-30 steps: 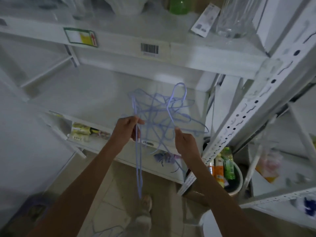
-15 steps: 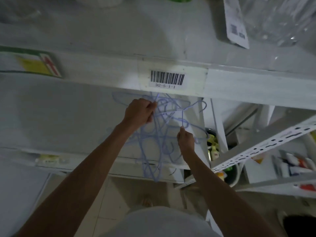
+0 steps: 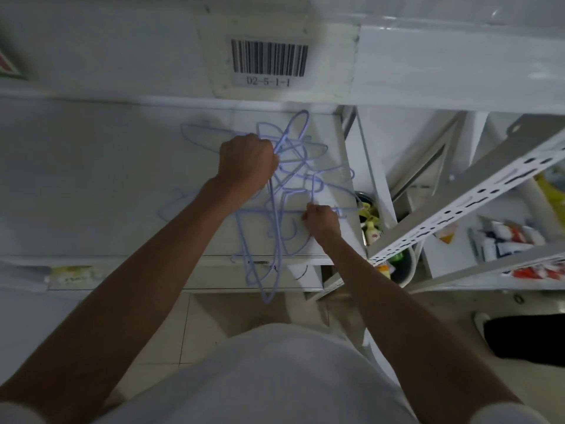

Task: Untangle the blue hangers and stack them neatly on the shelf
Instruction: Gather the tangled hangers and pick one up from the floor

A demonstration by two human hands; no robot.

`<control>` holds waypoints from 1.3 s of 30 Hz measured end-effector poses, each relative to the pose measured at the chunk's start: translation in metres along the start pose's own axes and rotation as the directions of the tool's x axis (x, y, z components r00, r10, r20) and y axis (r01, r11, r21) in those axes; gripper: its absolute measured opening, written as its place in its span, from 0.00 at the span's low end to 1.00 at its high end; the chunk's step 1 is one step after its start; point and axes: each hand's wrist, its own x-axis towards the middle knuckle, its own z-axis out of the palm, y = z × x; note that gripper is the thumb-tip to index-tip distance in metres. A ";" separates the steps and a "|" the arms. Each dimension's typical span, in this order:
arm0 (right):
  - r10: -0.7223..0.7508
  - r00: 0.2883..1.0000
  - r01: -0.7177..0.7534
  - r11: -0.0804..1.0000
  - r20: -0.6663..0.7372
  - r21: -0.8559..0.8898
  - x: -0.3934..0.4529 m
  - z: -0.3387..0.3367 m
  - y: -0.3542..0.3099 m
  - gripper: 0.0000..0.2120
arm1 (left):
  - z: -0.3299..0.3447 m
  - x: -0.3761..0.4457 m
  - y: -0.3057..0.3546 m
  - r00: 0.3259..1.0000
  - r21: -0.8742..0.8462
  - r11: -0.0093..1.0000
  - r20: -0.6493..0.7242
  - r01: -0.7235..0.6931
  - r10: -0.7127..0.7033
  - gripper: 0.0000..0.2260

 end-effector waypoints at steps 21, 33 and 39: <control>-0.495 0.848 0.471 0.868 -0.188 -0.160 -0.021 -0.013 -0.038 0.19 | 0.075 -0.059 -0.070 0.802 -0.602 0.555 0.276 0.574 -0.530 0.19; -0.800 0.331 0.932 0.192 0.500 -0.309 -0.095 0.093 -0.080 0.25 | 0.053 -0.253 -0.083 0.669 -0.200 0.641 0.129 0.741 -0.732 0.21; -0.652 -0.014 0.980 -0.161 0.758 -0.120 -0.182 0.158 -0.059 0.24 | 0.040 -0.434 -0.031 0.320 -0.049 0.316 0.122 0.948 -0.940 0.21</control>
